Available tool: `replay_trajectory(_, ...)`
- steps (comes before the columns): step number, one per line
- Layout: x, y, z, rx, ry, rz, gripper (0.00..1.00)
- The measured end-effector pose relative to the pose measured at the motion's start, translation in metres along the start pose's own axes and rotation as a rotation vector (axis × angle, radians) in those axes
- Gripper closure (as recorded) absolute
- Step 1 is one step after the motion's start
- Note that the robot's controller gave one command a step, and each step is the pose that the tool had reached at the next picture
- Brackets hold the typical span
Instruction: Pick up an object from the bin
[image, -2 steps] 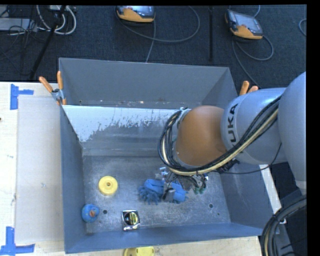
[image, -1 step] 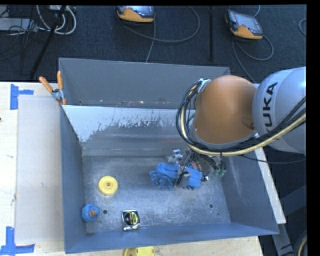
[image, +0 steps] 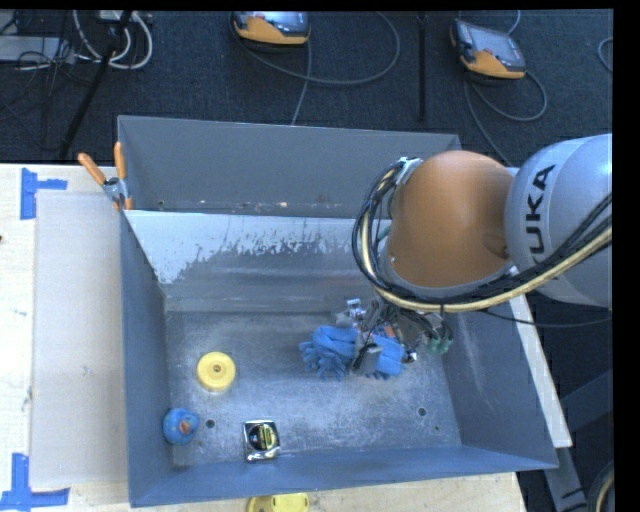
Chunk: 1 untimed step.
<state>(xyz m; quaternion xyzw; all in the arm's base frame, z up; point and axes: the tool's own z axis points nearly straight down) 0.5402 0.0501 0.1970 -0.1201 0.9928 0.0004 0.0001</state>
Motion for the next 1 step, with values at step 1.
replay_trajectory(1,-0.0023,-0.0119,-0.0536,0.0,0.003,-0.008,1.0)
